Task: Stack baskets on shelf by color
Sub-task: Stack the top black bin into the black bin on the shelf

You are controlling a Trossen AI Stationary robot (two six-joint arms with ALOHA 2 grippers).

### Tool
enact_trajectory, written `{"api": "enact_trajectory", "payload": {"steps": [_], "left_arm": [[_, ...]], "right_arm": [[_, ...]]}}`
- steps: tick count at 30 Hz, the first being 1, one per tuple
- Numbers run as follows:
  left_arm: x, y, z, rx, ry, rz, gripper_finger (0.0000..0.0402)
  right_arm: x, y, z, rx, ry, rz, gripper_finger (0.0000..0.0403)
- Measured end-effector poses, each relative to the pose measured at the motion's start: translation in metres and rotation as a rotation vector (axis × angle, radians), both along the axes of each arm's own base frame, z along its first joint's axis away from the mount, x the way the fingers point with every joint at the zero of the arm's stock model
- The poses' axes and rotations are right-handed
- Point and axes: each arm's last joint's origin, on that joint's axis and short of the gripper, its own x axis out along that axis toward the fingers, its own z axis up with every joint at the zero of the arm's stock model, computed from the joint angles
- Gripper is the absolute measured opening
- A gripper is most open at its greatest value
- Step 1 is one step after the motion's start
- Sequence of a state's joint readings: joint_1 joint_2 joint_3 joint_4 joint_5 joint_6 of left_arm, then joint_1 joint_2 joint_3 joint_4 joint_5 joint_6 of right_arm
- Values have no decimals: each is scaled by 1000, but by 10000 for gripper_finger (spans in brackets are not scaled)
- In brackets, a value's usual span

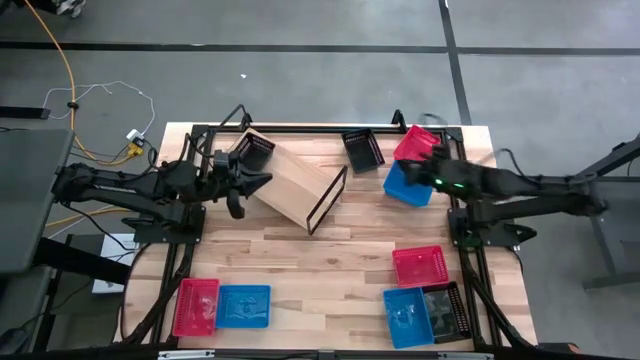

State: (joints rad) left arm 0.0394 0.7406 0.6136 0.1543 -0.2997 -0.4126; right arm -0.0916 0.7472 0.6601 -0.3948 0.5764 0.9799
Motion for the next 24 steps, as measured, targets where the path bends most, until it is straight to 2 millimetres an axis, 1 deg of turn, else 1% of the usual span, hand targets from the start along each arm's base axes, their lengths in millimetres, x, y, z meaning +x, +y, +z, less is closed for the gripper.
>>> {"api": "enact_trajectory", "payload": {"steps": [2, 6, 11, 15, 19, 21, 24], "left_arm": [[0, 0, 0, 0, 0, -6, 0], [0, 0, 0, -2, 0, -8, 0], [0, 0, 0, -2, 0, -9, 0], [0, 0, 0, -4, -1, 0, 0], [0, 0, 0, -44, -15, 17, 0], [0, 1, 0, -53, -19, 18, 0], [0, 0, 0, -55, -20, 15, 0]], "right_arm": [[13, -14, -5, 86, 96, -25, 143], [39, -54, -17, 223, 211, -21, 172], [64, -111, -34, 318, 339, -23, 178], [80, -148, -47, 369, 425, -20, 179], [93, -172, -58, 371, 551, -52, 179], [98, -179, -65, 369, 606, -80, 179], [106, -185, -74, 373, 639, -78, 179]]}}
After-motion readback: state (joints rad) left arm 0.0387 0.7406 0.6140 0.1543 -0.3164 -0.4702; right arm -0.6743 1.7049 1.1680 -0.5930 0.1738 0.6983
